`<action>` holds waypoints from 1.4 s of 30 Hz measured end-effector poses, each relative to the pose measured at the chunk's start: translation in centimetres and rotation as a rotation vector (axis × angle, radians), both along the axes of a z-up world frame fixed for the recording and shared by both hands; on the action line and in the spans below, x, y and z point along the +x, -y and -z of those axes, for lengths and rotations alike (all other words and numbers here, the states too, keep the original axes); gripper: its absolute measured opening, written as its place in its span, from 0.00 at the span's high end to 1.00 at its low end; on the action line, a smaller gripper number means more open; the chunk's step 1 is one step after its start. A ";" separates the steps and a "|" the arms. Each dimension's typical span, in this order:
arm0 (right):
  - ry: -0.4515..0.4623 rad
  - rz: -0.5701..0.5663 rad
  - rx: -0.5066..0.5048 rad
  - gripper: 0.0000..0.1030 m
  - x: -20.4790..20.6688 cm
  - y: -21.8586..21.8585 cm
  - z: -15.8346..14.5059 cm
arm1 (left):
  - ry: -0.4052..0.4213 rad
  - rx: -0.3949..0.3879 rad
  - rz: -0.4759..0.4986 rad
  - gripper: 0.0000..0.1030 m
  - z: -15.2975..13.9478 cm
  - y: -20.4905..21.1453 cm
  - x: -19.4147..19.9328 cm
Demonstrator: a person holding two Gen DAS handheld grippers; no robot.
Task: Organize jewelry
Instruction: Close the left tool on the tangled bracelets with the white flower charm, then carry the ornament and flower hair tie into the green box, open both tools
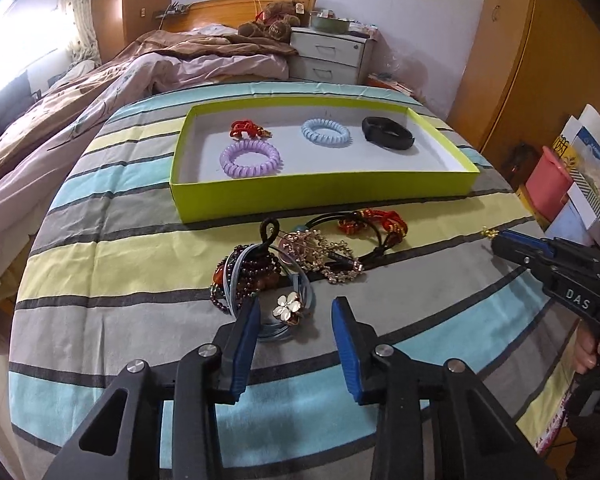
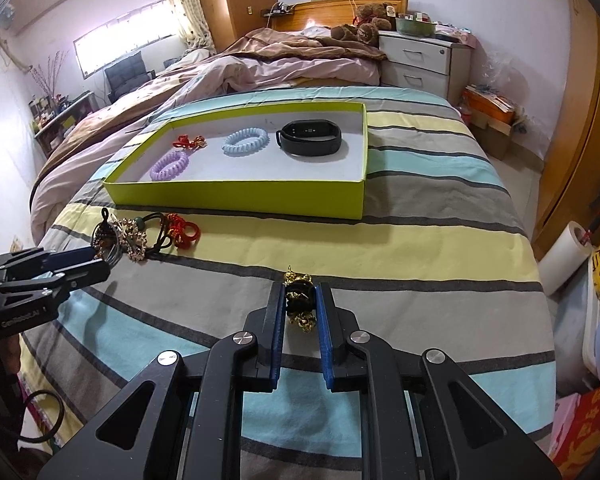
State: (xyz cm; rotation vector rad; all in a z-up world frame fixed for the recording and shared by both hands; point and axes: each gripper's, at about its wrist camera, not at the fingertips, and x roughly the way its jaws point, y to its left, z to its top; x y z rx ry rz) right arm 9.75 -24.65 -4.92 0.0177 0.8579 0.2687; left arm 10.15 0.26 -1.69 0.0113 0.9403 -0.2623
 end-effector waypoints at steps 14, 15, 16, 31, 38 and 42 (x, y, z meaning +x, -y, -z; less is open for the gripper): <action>-0.004 0.004 0.007 0.85 0.1 0.2 0.2 | 0.006 0.037 -0.025 0.84 0.2 -0.2 0.5; -0.002 0.004 0.006 0.85 0.1 0.2 0.1 | 0.008 0.037 -0.022 0.84 0.2 -0.2 0.4; 0.000 0.005 0.004 0.85 0.0 0.2 0.1 | 0.012 0.037 -0.025 0.84 0.1 -0.2 0.3; 0.012 0.010 0.008 0.85 -0.6 0.1 -0.1 | 0.110 -0.048 -0.018 0.84 -3.4 -1.4 -2.1; 0.034 0.018 0.003 0.85 -1.1 -0.1 -0.9 | 0.157 -0.054 -0.021 0.84 -5.1 -1.7 -2.7; 0.048 0.022 0.005 0.85 -1.4 -0.1 -1.4 | 0.200 -0.062 -0.022 0.84 -6.7 -2.0 -2.7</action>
